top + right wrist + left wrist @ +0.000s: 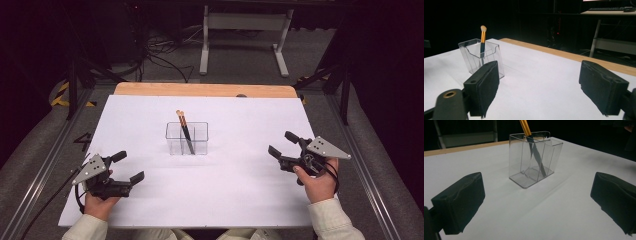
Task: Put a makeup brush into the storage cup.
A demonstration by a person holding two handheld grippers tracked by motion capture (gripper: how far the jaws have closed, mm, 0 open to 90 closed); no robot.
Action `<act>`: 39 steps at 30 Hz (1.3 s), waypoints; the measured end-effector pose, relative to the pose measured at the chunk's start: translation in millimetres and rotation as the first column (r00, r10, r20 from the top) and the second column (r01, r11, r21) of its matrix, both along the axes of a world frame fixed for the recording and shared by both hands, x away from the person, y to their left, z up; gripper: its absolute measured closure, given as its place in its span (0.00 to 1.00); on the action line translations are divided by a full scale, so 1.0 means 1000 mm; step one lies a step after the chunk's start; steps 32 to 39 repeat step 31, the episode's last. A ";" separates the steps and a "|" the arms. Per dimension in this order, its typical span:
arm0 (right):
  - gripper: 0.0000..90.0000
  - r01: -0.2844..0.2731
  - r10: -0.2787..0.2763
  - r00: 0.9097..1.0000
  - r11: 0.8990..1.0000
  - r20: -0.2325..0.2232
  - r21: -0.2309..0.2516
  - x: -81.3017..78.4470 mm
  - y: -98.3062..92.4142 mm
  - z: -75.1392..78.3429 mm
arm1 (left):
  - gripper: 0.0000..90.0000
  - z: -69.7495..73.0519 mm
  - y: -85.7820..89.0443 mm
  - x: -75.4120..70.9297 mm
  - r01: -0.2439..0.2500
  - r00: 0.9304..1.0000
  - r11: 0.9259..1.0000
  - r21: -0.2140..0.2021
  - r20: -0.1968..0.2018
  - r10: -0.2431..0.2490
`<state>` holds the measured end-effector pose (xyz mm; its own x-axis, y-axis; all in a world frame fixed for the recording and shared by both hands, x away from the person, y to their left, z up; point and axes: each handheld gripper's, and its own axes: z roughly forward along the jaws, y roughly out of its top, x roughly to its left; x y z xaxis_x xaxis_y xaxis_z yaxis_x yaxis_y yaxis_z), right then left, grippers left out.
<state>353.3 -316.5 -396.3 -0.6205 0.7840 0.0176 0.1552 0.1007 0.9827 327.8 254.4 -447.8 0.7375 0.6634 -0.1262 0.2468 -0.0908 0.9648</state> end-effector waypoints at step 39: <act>0.18 0.007 -0.008 0.999 1.000 -0.048 -0.013 -0.001 -0.001 -0.042 | 0.00 0.001 0.001 -0.001 0.004 1.000 1.000 -0.005 0.006 -0.004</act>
